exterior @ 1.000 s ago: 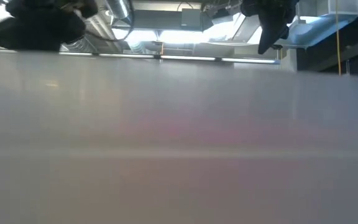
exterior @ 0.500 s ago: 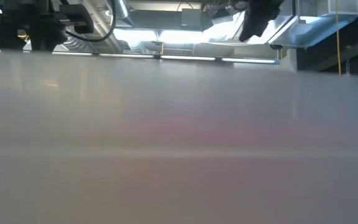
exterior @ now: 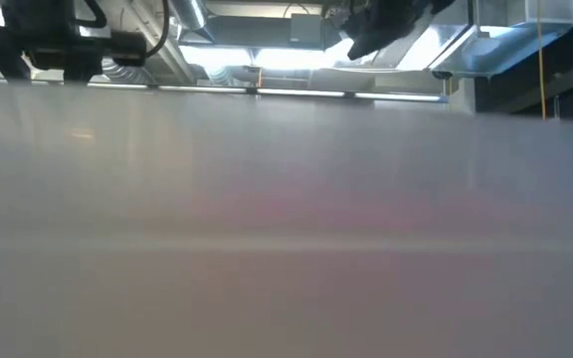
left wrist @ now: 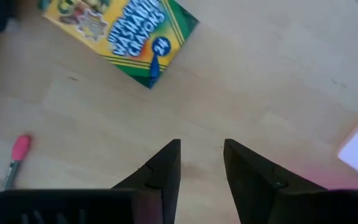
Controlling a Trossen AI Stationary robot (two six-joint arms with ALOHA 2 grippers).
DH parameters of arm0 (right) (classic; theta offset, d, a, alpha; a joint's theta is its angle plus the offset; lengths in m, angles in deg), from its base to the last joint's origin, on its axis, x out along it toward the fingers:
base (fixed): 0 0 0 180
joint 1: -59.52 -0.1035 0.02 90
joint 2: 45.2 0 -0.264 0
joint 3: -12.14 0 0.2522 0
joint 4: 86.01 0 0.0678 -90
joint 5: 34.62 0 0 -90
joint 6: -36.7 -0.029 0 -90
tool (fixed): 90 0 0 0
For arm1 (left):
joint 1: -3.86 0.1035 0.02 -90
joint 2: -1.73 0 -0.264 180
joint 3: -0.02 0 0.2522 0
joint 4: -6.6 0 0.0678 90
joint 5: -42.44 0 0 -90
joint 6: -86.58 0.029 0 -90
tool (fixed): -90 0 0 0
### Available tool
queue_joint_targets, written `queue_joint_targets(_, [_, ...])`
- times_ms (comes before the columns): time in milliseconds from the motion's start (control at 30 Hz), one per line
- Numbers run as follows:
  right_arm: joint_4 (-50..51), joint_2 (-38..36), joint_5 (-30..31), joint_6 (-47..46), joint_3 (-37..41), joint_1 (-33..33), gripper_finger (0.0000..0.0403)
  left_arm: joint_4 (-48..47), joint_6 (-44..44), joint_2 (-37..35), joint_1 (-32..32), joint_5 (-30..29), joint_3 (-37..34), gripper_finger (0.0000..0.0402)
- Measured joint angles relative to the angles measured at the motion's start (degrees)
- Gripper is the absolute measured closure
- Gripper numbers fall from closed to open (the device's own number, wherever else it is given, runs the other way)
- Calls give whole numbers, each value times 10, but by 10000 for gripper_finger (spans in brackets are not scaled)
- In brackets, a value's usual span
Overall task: Pack school essentials
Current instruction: Put the yellow crayon box into the pink supply box
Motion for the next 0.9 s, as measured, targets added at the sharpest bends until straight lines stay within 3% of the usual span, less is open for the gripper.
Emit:
queue_joint_targets(300, [-45, 0, 1, 10, 0, 0, 397, -18, -78, 3, 0, -5, 0, 286])
queue_joint_targets(900, [-70, 0, 1, 6, 0, 0, 397, -19, -129, 3, 2, -24, 0, 286])
